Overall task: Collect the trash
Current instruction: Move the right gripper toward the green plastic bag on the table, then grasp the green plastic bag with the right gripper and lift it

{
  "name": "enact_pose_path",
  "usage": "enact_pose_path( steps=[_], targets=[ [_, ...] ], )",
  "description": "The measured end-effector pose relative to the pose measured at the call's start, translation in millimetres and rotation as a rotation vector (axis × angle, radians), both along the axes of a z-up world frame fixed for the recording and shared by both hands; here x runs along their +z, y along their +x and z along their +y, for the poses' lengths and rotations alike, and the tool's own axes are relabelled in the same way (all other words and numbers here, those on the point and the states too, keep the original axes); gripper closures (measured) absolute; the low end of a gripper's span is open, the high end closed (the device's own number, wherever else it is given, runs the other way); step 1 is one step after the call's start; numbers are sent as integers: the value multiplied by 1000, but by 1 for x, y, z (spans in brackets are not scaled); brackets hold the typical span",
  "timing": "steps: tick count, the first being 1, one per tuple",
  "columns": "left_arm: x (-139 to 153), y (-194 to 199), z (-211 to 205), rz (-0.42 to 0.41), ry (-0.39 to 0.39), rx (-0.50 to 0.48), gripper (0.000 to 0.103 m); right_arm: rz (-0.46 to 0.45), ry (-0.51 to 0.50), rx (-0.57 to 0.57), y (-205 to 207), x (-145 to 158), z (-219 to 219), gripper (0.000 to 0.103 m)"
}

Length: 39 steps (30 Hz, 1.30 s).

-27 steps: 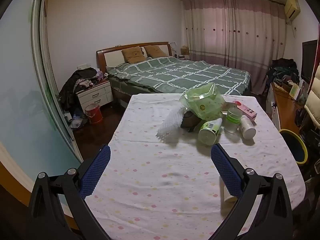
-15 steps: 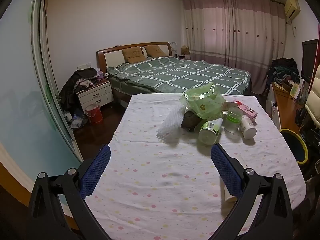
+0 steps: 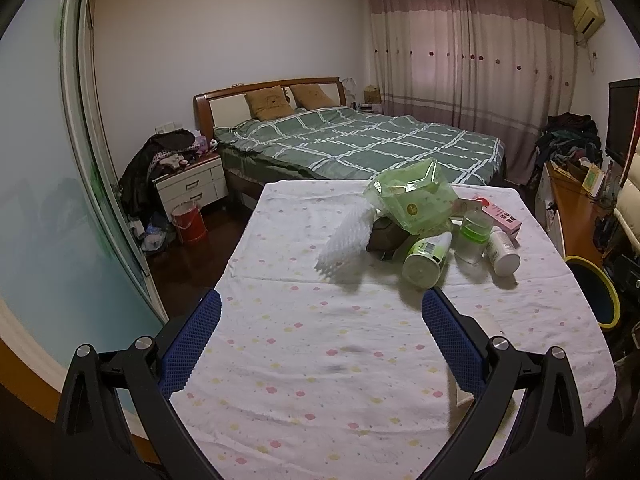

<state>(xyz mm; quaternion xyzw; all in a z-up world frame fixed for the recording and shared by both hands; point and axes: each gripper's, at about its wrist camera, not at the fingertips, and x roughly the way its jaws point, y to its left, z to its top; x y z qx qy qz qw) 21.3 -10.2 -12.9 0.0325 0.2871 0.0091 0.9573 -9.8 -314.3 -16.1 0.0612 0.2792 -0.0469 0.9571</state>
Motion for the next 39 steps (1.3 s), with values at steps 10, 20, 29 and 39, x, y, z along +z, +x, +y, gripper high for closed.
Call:
enact_pose_path(
  steps=[10,20,29,39],
  targets=[
    [-5,16,1,13,3,7,4,44,48,170,58,0,18,6],
    [-13,47,2,44,9,13,4,127,72,426,206,5,74,6],
    [-19,69,-1,54,30,13,4,283,158,423,324,-23,67,6],
    [-26,80,-11,70,24,-23,4,391,147,438,349,-38,73,74]
  ],
)
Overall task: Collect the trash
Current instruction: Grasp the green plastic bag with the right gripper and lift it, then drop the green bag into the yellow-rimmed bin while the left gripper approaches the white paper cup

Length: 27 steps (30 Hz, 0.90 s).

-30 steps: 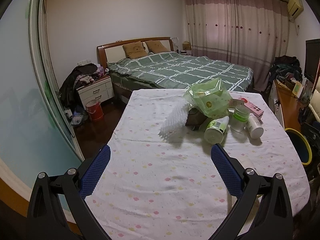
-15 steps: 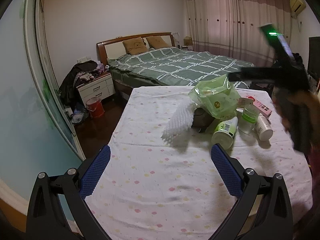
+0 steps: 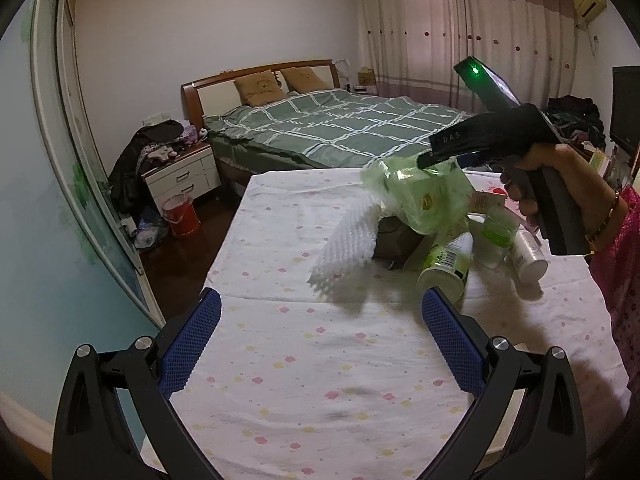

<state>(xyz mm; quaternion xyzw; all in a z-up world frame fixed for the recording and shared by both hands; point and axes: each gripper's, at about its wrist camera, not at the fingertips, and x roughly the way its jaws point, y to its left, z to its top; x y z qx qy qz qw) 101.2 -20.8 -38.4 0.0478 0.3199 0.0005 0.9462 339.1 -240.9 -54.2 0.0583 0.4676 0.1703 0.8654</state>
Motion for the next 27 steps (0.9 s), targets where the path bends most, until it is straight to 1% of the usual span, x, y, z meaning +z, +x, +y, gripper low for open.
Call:
enact_pose_path(
  steps=[2,4,7,9,12,14,17,18,20,21,22,23,25,27],
  targets=[
    [0,-1,-1,-1,-3,-3,4,-20,23,-6,-10,8,-3,87],
    [1,-3,-1,-4,-3,-4,4,-45,50,-13,-20,18,-8,92],
    [4,-9,0,-14,-8,-8,4,-96,75,-23,-41,39,-18,93],
    [6,-12,-1,-21,-10,-11,4,-150,86,-46,-66,58,-33,93],
    [9,-19,-1,-35,-17,-23,4,-221,67,-118,-105,76,-68,93],
    [10,-24,-2,-39,-21,-31,4,-247,42,-184,-129,80,-99,93],
    [8,-27,-4,-36,-34,-40,4,-265,-13,-322,-168,76,-159,93],
    [8,-27,-4,-33,-38,-41,4,-264,-46,-387,-183,71,-184,93],
    [6,-28,-7,-27,-42,-43,4,-246,-79,-482,-202,59,-222,93],
    [5,-28,-10,-22,-43,-47,4,-224,-103,-546,-213,48,-247,93],
    [4,-28,-12,-20,-43,-51,4,-224,-103,-546,-213,48,-247,93],
    [3,-29,-17,-17,-41,-56,4,-214,-121,-577,-219,42,-259,93],
    [1,-30,-24,-11,-40,-67,4,-174,-212,-686,-233,17,-296,93],
    [-1,-30,-33,-1,-38,-83,4,-145,-262,-744,-238,-2,-320,93]
  ],
)
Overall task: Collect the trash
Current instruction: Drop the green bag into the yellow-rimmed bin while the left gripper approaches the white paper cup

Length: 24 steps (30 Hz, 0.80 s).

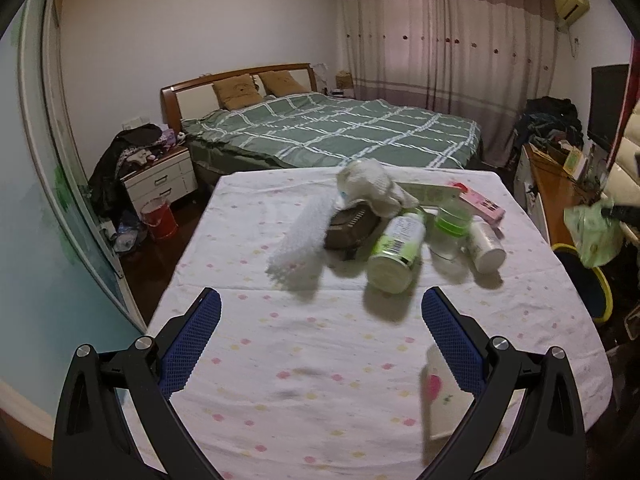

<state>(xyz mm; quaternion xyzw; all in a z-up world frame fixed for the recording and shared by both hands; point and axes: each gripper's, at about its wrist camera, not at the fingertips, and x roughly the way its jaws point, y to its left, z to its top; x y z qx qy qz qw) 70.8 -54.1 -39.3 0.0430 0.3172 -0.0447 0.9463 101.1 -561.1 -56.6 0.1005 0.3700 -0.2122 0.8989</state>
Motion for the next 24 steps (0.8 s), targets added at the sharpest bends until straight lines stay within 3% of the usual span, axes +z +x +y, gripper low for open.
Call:
enact_pose_path(
  steps=[4,9,11,24],
  targets=[
    [-4,-3,-20,25,4,-45,4,76,-4,-88,0,-48,-37,92],
    [-11,-7,-44,57,21,-99,4,117,-1,-131,15,-80,-54,84],
    [-13,-8,-51,66,23,-113,4,126,6,-136,21,-87,-58,74],
    [-32,-7,-66,135,31,-140,4,108,-26,-112,3,-68,-33,60]
  ],
)
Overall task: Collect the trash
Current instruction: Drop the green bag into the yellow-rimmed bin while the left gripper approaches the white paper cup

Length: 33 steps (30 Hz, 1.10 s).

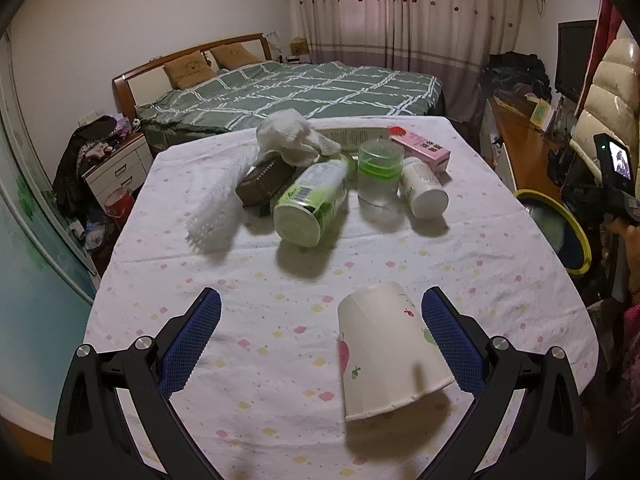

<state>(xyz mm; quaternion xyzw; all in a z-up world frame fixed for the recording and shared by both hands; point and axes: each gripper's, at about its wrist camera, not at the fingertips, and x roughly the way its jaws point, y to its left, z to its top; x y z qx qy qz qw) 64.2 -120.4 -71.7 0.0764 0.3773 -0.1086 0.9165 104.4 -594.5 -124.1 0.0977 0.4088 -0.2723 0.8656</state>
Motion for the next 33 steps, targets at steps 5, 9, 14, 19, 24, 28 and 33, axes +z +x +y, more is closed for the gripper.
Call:
enact_pose_path(
  steps=[5,9,14,19,24,28,33],
  targets=[
    [-3,1,-1,7,11,2,4,-7,7,17,-12,4,8,58],
    [-7,3,-4,41,25,8,4,-28,22,36,-21,10,15,54],
    [-17,11,-9,124,25,13,4,-44,30,68,-24,16,26,51],
    [-23,23,-20,212,33,-26,4,-45,40,88,-25,17,31,50],
    [-33,36,-37,313,81,-94,6,-40,52,101,-26,14,32,50],
    [-49,46,-44,423,85,-115,16,-41,63,107,-29,13,31,49],
    [-69,54,-47,532,53,-121,34,-43,80,118,-32,10,29,49]
  ],
)
